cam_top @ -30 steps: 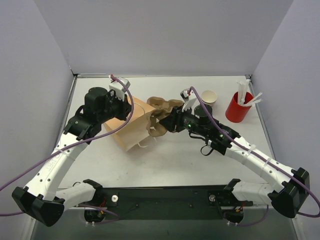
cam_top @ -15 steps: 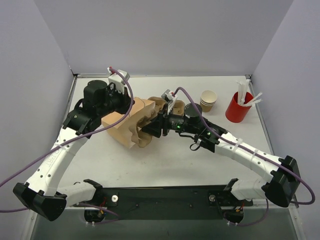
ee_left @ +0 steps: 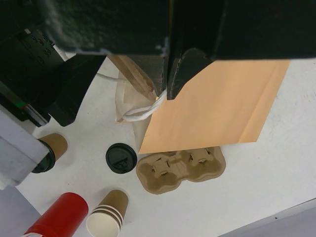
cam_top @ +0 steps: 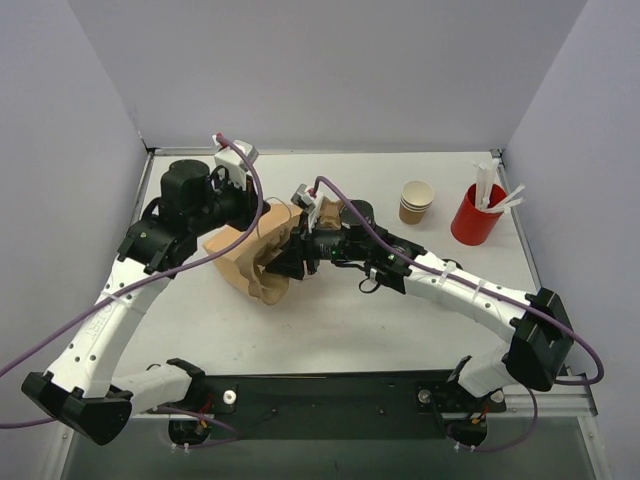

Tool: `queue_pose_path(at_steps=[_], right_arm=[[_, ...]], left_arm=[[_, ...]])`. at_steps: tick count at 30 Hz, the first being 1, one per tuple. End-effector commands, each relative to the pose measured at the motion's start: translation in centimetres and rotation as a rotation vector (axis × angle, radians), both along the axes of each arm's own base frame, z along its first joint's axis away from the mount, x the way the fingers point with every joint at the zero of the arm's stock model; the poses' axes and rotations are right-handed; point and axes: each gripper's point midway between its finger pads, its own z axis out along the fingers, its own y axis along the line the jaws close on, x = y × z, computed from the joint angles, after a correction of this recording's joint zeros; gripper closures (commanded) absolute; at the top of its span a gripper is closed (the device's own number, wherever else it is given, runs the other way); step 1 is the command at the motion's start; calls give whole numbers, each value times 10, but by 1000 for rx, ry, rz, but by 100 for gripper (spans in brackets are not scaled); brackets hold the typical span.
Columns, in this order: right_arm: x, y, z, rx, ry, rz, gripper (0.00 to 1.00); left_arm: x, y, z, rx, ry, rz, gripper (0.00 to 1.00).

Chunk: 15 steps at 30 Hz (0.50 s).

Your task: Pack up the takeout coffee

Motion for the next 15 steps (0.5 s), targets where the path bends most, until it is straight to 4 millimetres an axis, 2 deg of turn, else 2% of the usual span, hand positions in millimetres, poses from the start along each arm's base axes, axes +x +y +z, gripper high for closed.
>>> queue_pose_path(at_steps=[1,7,8,10,11,15], right_arm=[[6,1,11,14,-113,8,68],[19,-7,-3,-57,-145,-49,68],[22,-8,-11,-92,-153,-56,68],[28,-10,-14,-125,-165,-77,68],[33,-14,-23,-173,-159,-112,69],[44,-25,-35,-293,-185,-150,69]], left_arm=[[-13,2,38,-50,-78,-36,100],[-25,-2,50,-76,-80,-98,100],[-27,-4,50,-80,-78,-113,100],[-34,-5,53,-91,-80,-141,100],[-35,-6,54,-92,-82,-146,100],[-38,-4,55,-95,-80,-148,100]])
